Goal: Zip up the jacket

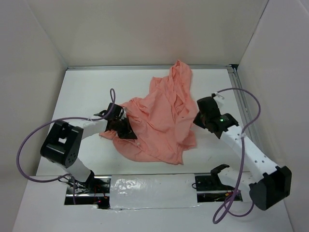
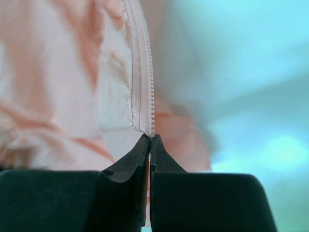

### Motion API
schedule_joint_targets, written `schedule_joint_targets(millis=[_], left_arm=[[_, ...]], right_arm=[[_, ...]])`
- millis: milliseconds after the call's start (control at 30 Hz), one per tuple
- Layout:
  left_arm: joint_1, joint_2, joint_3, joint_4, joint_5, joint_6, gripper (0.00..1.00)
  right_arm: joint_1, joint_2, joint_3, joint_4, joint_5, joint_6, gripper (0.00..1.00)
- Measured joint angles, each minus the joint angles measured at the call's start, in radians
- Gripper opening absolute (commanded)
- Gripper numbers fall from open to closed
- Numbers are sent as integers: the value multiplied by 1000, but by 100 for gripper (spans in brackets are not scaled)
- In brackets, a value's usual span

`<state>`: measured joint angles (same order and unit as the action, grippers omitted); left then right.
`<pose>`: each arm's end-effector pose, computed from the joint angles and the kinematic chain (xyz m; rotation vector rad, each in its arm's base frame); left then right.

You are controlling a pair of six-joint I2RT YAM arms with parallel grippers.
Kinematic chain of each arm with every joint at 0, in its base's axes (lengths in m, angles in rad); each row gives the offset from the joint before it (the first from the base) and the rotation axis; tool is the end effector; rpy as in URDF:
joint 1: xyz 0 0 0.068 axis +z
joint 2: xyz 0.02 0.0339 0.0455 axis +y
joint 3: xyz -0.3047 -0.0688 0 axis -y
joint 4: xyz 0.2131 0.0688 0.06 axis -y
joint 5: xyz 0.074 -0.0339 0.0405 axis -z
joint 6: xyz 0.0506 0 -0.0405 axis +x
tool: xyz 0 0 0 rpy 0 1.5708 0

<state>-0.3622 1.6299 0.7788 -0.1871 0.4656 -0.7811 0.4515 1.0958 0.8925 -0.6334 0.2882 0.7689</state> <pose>0.2576 -0.1219 0.1943 -0.4026 2.7598 -0.9657 0.1714 0.0671 0.3092 0.5056 2.3216 0.2405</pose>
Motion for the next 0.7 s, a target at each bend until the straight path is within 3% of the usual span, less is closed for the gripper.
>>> schedule_joint_targets(millis=[100,267,467,567,600,667,700], left_arm=[[26,-77,0,-14,-18,6,0],[108,-237,0,-50,-41,24,0],[244,-417,26,-156,-135,20,0],[281,-462,36,-198,-184,4,8],[283,-461,43,-220,-198,-11,23],[283,-448,50,-256,-218,-32,32],[284,-442,51,-273,-226,-38,46]], right_arm=[[-70,-53,35,-171,129,0,0],[-103,10,133,-344,276,0,0],[51,196,293,-393,376,-16,0],[174,308,344,-387,386,-39,0],[223,348,353,-384,383,-53,0],[323,433,364,-372,360,-80,0],[364,471,364,-364,347,-92,0]])
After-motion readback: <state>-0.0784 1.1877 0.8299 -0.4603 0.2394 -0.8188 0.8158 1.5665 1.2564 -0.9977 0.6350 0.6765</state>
